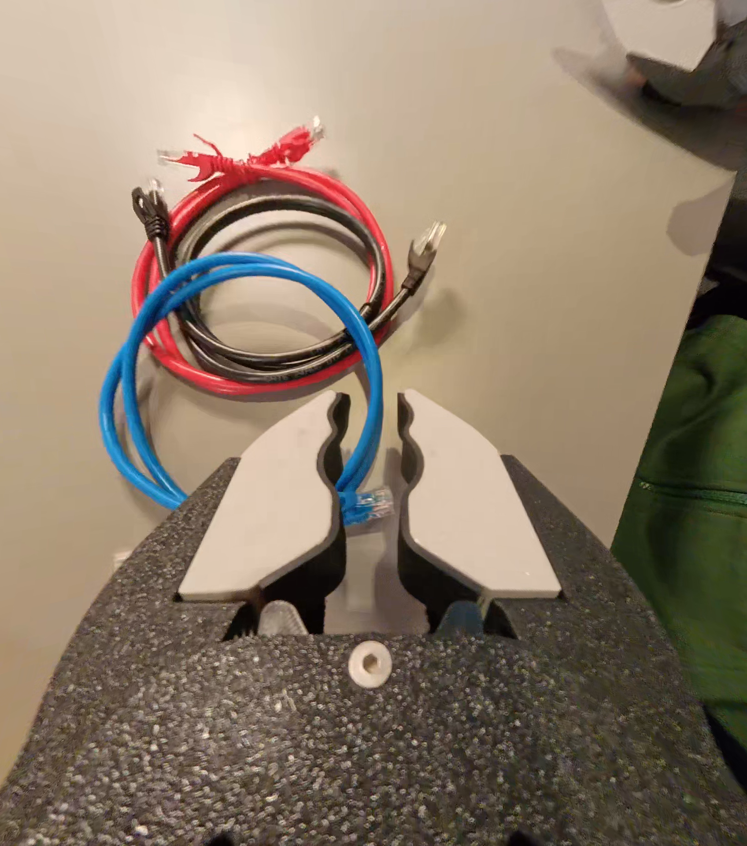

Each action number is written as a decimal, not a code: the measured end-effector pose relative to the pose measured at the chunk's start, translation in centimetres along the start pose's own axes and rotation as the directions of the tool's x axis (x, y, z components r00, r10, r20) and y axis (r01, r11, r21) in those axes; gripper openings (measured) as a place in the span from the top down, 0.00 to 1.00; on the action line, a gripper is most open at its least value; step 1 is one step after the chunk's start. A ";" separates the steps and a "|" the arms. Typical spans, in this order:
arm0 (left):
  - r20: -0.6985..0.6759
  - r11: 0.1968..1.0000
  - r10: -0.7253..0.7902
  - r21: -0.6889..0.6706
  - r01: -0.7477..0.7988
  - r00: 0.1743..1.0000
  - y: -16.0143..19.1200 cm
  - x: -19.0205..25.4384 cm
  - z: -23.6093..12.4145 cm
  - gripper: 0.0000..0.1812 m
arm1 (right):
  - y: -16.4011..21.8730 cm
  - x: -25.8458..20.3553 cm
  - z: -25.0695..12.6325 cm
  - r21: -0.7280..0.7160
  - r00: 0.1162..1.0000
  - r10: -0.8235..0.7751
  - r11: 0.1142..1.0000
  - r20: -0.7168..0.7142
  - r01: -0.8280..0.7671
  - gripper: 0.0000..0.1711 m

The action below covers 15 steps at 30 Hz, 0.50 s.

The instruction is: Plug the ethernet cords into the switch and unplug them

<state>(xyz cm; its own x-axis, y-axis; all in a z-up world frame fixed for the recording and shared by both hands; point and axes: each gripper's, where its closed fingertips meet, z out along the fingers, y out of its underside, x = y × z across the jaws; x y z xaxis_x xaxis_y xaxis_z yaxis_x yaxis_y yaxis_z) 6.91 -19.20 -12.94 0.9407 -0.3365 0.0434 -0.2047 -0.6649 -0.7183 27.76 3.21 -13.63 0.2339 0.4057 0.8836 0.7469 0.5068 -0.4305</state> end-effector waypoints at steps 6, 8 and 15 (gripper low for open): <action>0.096 0.977 -0.066 0.210 0.045 0.993 -2.0 -3.9 -7.4 0.78 | 0.2 -1.1 0.9 -0.019 0.975 0.096 0.995 0.199 -0.094 0.93; 0.236 0.965 -0.122 0.253 0.060 0.964 -1.9 -8.1 -11.8 0.74 | 0.1 -1.1 1.4 -0.020 0.951 0.157 0.987 0.268 -0.158 0.90; 0.560 0.926 -0.378 0.248 0.286 0.738 5.5 -24.6 -23.4 0.63 | 0.1 -1.1 3.8 -0.059 0.893 0.224 0.974 0.390 -0.219 0.86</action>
<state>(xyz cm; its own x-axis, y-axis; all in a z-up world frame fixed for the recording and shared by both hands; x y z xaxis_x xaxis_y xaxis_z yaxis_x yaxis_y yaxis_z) -23.72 -30.16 -1.66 0.9226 0.3762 -0.0855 0.1464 -0.5463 -0.8247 25.21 5.74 -15.33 0.1337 0.7723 0.6210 0.7130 0.3602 -0.6015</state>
